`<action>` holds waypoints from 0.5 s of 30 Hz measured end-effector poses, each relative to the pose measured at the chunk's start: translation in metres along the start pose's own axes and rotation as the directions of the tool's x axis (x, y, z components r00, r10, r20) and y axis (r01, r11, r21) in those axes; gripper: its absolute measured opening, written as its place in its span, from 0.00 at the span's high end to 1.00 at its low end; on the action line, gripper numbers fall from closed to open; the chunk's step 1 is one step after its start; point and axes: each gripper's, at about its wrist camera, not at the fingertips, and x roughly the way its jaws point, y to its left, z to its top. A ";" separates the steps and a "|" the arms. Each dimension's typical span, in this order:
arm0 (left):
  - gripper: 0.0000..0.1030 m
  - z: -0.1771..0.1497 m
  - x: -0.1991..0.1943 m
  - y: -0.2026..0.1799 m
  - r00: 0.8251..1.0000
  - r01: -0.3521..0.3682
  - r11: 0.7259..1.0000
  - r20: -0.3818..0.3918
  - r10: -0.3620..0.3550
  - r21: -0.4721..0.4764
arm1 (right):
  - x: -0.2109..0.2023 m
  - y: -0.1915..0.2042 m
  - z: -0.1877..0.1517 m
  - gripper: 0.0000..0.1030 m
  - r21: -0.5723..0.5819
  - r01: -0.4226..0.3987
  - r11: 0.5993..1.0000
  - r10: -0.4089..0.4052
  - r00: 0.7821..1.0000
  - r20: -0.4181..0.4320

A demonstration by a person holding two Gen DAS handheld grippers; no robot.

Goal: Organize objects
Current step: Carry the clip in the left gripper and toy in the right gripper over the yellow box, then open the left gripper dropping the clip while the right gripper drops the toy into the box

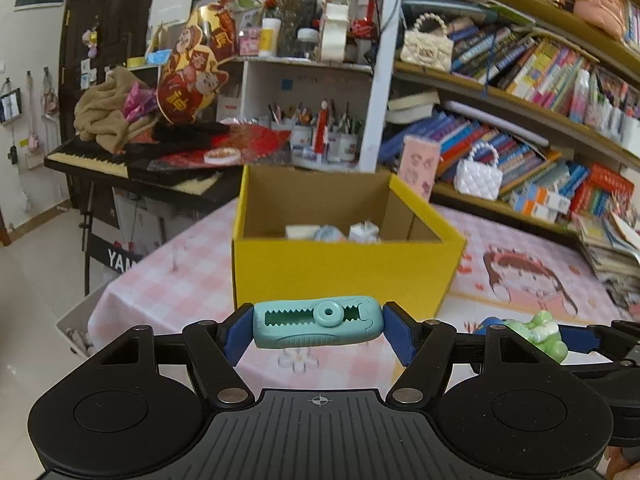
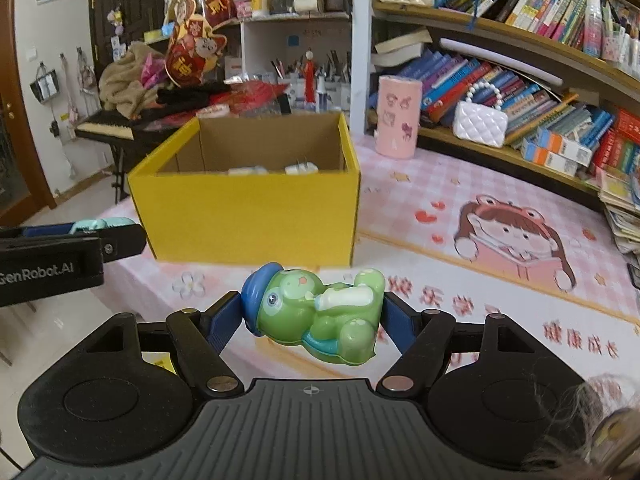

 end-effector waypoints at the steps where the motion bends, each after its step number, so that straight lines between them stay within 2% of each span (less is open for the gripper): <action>1: 0.33 0.005 0.003 0.000 1.000 -0.007 1.000 0.011 0.007 -0.006 | 0.002 -0.001 0.006 0.29 -0.006 -0.009 1.000 0.009 1.000 0.013; 8: 0.33 0.048 0.029 -0.001 0.994 -0.046 0.998 0.093 0.048 -0.030 | 0.032 -0.005 0.054 0.29 -0.099 -0.058 0.993 0.069 0.992 0.106; 15: 0.33 0.084 0.085 -0.005 0.995 -0.055 0.994 0.076 0.062 -0.090 | 0.082 -0.010 0.104 0.29 -0.231 -0.103 0.967 0.138 0.981 0.139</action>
